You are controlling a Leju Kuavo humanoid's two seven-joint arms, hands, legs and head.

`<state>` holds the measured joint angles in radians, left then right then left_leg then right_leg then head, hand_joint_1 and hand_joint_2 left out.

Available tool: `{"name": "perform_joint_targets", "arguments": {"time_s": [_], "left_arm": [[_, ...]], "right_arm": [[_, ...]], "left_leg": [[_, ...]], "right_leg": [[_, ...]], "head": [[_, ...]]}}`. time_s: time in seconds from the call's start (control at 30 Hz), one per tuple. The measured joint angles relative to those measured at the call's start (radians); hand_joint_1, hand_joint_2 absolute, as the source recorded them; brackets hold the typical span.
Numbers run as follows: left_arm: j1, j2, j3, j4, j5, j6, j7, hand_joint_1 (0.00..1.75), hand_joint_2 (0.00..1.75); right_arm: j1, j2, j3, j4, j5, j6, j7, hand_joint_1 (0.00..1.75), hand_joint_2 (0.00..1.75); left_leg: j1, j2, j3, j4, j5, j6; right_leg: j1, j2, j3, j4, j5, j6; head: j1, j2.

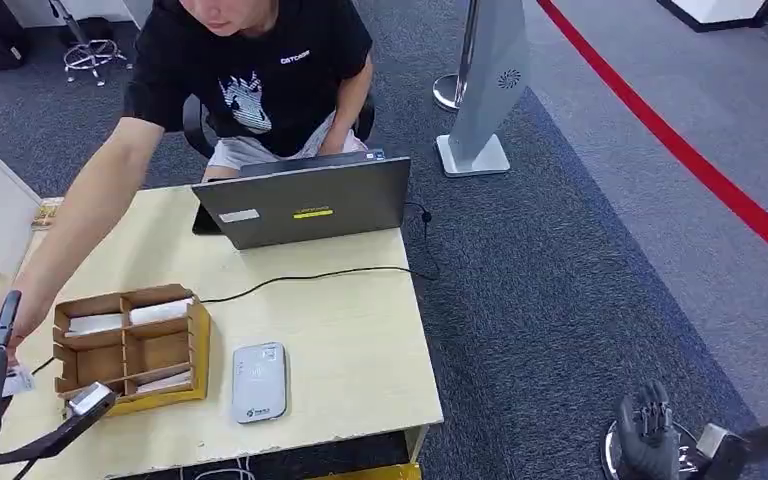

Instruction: Pass the card to the sensor for recognition and then transmit it.

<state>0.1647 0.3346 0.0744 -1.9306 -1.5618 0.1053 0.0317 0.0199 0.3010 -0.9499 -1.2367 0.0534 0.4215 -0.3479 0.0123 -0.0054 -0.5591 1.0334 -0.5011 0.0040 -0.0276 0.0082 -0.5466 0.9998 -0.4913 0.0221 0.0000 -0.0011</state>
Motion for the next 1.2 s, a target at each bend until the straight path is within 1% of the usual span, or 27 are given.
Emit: {"name": "perform_joint_targets", "arguments": {"time_s": [0.13,0.17,0.63,1.03,1.1,1.2], "left_arm": [[-0.005,0.003,-0.007,-0.008,0.0,0.001,-0.002,0.0,1.75],[-0.005,0.002,-0.008,-0.01,0.0,0.002,-0.002,1.75,1.75],[-0.004,-0.007,-0.018,-0.058,0.0,-0.007,-0.021,1.75,1.75],[-0.004,-0.026,-0.021,-0.075,0.0,-0.01,-0.026,1.75,1.75],[-0.004,-0.032,-0.025,-0.075,0.005,-0.009,-0.032,1.75,1.75],[-0.004,-0.062,-0.043,-0.081,0.031,-0.006,-0.041,1.75,1.75]], "right_arm": [[0.0,0.002,-0.004,0.013,0.0,0.0,-0.001,0.0,1.75],[0.0,0.003,-0.004,0.015,0.0,0.0,-0.001,0.0,1.75],[0.001,0.013,-0.021,0.016,-0.012,0.0,-0.001,0.0,1.75],[0.001,0.017,-0.035,0.016,-0.011,-0.001,0.0,0.0,1.75],[0.002,0.018,-0.036,0.016,0.005,-0.002,0.0,0.0,1.75],[0.012,0.02,-0.027,0.006,0.059,-0.059,-0.024,0.0,1.75]], "left_leg": [[0.0,0.0,0.0,0.0,0.0,0.0],[0.0,0.0,0.0,0.0,0.0,0.0],[0.0,0.0,0.0,0.0,0.0,0.0],[0.0,0.0,0.0,0.0,0.0,0.0],[0.0,0.0,0.0,0.0,0.0,0.0],[-0.001,-0.001,-0.001,0.0,0.0,0.0]], "right_leg": [[0.0,0.0,0.0,0.0,0.0,0.0],[0.0,0.0,0.0,0.0,0.0,0.0],[0.0,-0.001,0.0,0.0,0.0,0.0],[0.0,-0.001,0.0,0.0,0.0,0.0],[0.0,-0.001,0.0,0.0,0.0,0.0],[-0.001,-0.001,0.0,0.0,0.0,0.0]], "head": [[0.0,0.0],[0.0,0.0],[0.0,0.0],[0.0,0.0],[0.0,0.0],[0.0,0.0]]}}
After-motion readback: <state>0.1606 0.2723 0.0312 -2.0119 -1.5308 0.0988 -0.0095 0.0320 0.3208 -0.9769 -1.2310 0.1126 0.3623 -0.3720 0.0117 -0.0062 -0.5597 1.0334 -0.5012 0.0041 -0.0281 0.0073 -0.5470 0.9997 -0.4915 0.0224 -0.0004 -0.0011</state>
